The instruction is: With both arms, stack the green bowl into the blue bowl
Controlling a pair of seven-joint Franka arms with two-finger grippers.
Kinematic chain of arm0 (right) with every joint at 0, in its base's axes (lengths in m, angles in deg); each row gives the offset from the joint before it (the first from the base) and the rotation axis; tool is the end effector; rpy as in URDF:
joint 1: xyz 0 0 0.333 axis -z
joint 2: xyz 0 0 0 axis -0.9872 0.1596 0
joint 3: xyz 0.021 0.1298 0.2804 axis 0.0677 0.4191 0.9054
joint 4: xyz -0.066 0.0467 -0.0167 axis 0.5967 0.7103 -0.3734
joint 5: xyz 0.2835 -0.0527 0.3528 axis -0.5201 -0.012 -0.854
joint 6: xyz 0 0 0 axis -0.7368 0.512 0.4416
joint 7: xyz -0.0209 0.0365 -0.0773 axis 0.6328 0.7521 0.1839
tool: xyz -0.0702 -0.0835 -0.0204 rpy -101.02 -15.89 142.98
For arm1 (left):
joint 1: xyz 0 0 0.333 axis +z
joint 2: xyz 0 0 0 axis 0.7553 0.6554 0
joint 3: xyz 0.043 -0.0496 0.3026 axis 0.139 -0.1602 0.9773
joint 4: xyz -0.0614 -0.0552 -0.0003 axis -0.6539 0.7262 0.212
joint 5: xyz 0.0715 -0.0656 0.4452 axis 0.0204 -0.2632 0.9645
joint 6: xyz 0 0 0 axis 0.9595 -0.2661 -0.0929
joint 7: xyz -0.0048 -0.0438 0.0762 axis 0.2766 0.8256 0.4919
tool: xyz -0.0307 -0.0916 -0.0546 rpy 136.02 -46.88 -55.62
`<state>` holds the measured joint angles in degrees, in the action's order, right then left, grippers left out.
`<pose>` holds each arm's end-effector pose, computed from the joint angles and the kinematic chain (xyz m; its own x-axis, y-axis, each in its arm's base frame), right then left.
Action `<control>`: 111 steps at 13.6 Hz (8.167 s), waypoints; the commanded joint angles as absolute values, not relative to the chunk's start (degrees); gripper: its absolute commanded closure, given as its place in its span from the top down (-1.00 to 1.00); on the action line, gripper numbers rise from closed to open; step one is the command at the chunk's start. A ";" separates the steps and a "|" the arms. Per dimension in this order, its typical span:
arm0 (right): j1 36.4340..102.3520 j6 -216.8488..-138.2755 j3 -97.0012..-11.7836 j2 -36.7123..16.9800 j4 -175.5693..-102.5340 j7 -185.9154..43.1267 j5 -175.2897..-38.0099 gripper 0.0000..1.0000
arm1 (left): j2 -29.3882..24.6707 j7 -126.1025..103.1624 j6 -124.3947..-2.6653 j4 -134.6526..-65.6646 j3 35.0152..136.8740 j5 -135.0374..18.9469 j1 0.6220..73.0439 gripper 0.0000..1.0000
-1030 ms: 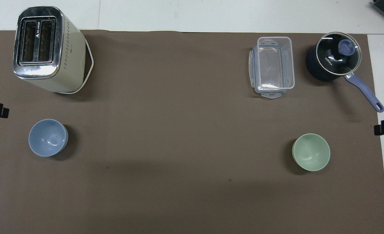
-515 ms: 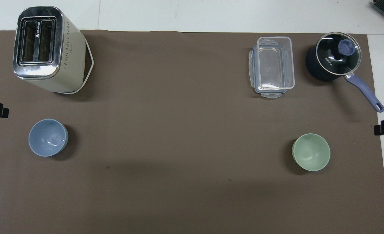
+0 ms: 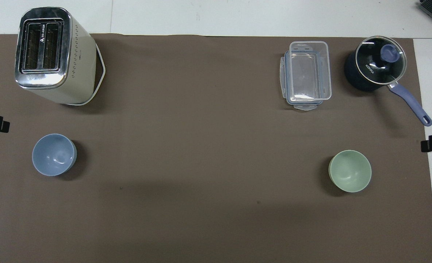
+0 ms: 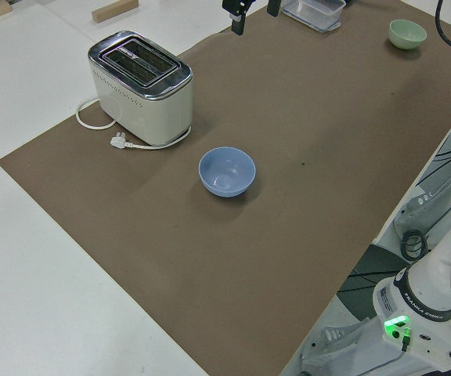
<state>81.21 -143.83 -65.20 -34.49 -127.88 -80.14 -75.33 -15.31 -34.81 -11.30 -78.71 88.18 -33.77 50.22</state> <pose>0.5531 -0.0434 0.6786 0.9966 -0.0820 0.0095 -0.0820 -0.9966 0.0024 0.5951 0.0017 0.6614 0.9909 -0.1320 0.0261 -0.1323 -0.9911 0.0122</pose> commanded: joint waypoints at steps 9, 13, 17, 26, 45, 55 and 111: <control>81.61 -143.99 -65.20 -35.93 -129.43 -80.27 -75.45 1.00 | -16.55 -35.44 -12.60 -80.52 88.27 -33.26 50.81 1.00; 81.61 -143.99 -65.20 -35.93 -129.43 -80.27 -75.53 1.00 | -16.55 -35.44 -12.60 -80.52 88.36 -33.35 50.72 1.00; 81.61 -143.99 -65.20 -35.93 -129.43 -80.27 -75.53 1.00 | -16.73 -35.53 -12.60 -80.52 88.53 -34.05 50.81 1.00; 81.61 -143.99 -65.20 -35.93 -129.43 -80.27 -75.53 1.00 | -16.90 -36.40 -13.04 -81.40 88.80 -34.58 50.81 1.00; 81.61 -143.99 -65.20 -36.28 -129.87 -80.18 -75.53 1.00 | -14.01 -59.52 -38.51 -107.92 88.88 -43.63 67.24 1.00; 81.61 -143.99 -65.20 -36.28 -129.87 -80.27 -75.45 1.00 | -6.18 -60.05 -48.54 -113.21 88.88 -46.09 66.81 0.72; 81.61 -143.99 -65.20 -36.37 -129.96 -80.27 -75.53 1.00 | 1.56 7.02 -67.71 -111.37 88.36 -47.15 11.26 -0.37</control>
